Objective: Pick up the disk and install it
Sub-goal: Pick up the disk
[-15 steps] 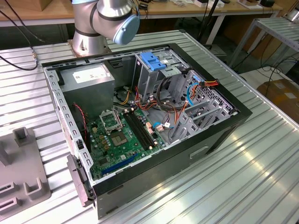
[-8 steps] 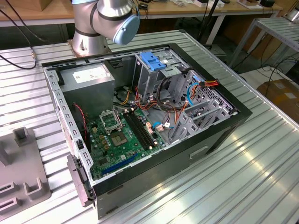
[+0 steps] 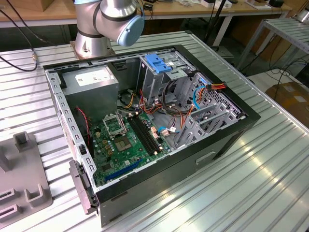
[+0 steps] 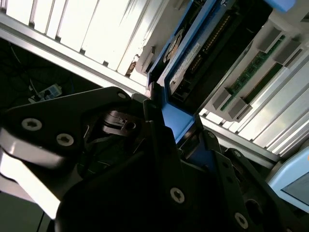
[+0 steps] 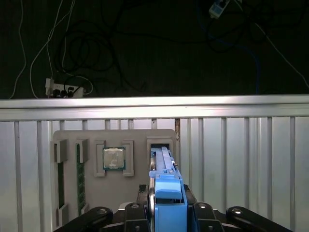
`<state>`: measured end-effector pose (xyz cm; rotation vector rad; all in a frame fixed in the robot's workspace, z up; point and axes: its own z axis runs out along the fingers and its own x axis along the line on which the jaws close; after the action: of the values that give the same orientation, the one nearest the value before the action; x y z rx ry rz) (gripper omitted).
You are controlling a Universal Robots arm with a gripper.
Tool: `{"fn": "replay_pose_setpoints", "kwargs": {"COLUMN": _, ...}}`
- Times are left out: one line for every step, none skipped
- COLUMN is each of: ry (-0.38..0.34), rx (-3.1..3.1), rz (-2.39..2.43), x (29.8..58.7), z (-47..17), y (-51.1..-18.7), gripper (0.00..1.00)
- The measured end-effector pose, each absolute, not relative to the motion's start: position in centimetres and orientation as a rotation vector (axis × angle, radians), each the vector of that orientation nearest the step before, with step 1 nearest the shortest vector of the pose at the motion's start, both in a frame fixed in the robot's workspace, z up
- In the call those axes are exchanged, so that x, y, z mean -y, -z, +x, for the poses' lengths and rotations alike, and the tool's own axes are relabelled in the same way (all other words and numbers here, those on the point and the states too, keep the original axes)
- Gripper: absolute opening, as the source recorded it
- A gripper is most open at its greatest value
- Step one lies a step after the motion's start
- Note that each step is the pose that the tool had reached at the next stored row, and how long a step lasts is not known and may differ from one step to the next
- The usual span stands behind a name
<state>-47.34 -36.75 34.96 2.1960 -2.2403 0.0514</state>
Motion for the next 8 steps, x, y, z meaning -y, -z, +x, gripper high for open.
{"fn": "replay_pose_setpoints", "kwargs": {"ry": -0.051, "rx": 2.240, "rz": 2.196, "x": 36.75, "z": -47.34, "y": -35.06, "gripper": 0.37}}
{"fn": "replay_pose_setpoints", "kwargs": {"ry": -0.051, "rx": 2.240, "rz": 2.196, "x": 36.75, "z": -47.34, "y": -35.11, "gripper": 0.37}}
{"fn": "replay_pose_setpoints", "kwargs": {"ry": -0.051, "rx": 2.240, "rz": 2.196, "x": 36.75, "z": -47.34, "y": -35.18, "gripper": 0.37}}
{"fn": "replay_pose_setpoints", "kwargs": {"ry": -0.051, "rx": 2.240, "rz": 2.196, "x": 36.75, "z": -47.34, "y": -35.24, "gripper": 0.37}}
{"fn": "replay_pose_setpoints", "kwargs": {"ry": -0.051, "rx": 2.240, "rz": 2.196, "x": 36.75, "z": -47.35, "y": -35.30, "gripper": 0.37}}
{"fn": "replay_pose_setpoints", "kwargs": {"ry": -0.051, "rx": 2.240, "rz": 2.196, "x": 36.75, "z": -47.34, "y": -35.40, "gripper": 0.37}}
{"fn": "replay_pose_setpoints", "kwargs": {"ry": -0.051, "rx": 2.240, "rz": 2.196, "x": 36.75, "z": -47.34, "y": -35.44, "gripper": 0.37}}
{"fn": "replay_pose_setpoints", "kwargs": {"ry": -0.051, "rx": 2.240, "rz": 2.196, "x": 36.75, "z": -47.34, "y": -35.49, "gripper": 0.37}}
